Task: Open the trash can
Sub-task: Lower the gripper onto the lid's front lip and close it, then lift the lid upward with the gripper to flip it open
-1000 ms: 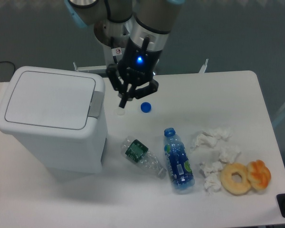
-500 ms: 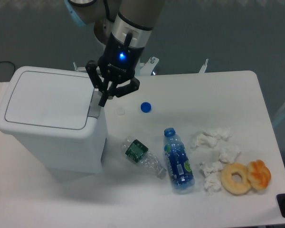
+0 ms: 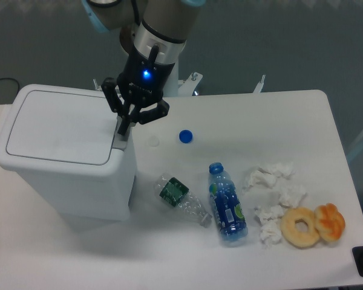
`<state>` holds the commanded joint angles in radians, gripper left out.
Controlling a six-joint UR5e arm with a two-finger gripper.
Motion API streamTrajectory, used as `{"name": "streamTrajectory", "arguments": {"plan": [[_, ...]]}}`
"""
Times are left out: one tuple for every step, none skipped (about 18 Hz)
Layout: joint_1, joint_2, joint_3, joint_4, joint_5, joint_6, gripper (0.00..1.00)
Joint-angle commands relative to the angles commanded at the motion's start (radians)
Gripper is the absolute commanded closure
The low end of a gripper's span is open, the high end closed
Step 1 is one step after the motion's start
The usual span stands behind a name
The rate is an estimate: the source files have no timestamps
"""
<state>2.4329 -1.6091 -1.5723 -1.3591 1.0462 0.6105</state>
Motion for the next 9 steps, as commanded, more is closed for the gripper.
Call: {"name": "streamTrajectory", "arguments": {"plan": [[0.002,0.0,0.0,0.002,0.0,0.0,1.0],[0.003,0.0,0.0,0.002,0.0,0.0,1.0],[0.003,0.0,0.0,0.002,0.0,0.0,1.0],[0.003,-0.002,0.0,0.003,0.002,0.0,1.0],[0.003,-0.002,0.0,0.003,0.002,0.0,1.0],[0.003,-0.002,0.0,0.005,0.002,0.0,1.0],[0.003,-0.003,0.0,0.008,0.002,0.0,1.0],[0.003,-0.003,0.0,0.012,0.003,-0.002,1.0],[0.003,-0.003,0.0,0.014,0.003,-0.002,1.0]]}}
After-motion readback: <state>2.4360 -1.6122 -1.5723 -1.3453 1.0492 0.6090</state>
